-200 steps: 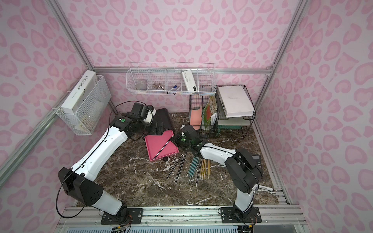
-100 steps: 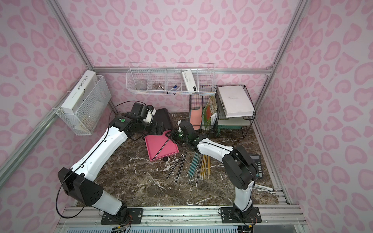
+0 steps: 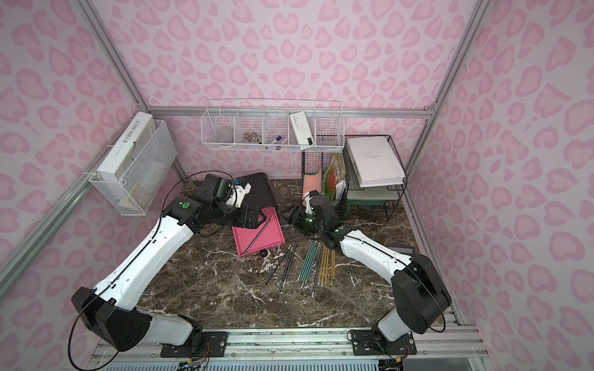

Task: Please place the pencils in the drawer according to their color
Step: Pick up the pencil from the center of the board.

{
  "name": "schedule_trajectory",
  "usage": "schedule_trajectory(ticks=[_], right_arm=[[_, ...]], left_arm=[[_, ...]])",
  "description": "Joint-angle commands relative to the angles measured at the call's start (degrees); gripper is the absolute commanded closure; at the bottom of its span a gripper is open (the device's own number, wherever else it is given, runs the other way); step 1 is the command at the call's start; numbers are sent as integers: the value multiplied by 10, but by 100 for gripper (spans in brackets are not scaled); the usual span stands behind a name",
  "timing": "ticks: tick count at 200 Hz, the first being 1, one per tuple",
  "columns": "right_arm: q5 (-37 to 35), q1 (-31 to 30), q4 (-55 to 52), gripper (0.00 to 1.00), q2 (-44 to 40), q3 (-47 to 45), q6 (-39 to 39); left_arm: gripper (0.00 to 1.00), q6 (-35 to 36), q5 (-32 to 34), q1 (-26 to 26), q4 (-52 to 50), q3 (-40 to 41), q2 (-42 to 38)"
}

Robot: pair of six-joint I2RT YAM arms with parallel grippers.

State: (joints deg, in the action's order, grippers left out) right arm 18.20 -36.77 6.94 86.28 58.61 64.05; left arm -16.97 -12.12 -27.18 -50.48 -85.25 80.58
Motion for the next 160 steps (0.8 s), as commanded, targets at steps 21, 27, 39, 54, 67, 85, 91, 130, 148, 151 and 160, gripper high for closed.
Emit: schedule_trajectory(ticks=[21, 27, 39, 54, 67, 85, 91, 130, 148, 151, 160], right_arm=[[-9, 55, -84, 34, -55, -63, -84], [-7, 63, -91, 34, -61, -72, -94], [-11, 74, -107, 32, -71, -82, -116], [-19, 81, -126, 32, -82, -95, -140], [-26, 83, -137, 31, -92, -107, -153], [-35, 87, -139, 31, -107, -128, -163], [-36, 91, -140, 31, -111, -134, -164], [-29, 114, -149, 31, -125, -160, -168], [-30, 122, -148, 31, -126, -171, -171], [-29, 125, -149, 31, -126, -172, -171], [-28, 129, -154, 31, -127, -174, -171]], left_arm=[[1, -43, 65, -114, -6, 36, -11], [1, -55, 76, -129, -6, 46, -10], [1, -80, 86, -153, -4, 66, -6], [1, -104, 94, -180, -14, 85, 6], [1, -112, 105, -203, -33, 90, 22], [1, -114, 140, -242, -47, 97, 42], [1, -119, 142, -253, -47, 102, 49], [1, -140, 121, -315, -26, 112, 102], [1, -131, 110, -331, -19, 108, 127], [1, -130, 104, -332, -17, 107, 132], [1, -126, 90, -335, -9, 108, 142]])
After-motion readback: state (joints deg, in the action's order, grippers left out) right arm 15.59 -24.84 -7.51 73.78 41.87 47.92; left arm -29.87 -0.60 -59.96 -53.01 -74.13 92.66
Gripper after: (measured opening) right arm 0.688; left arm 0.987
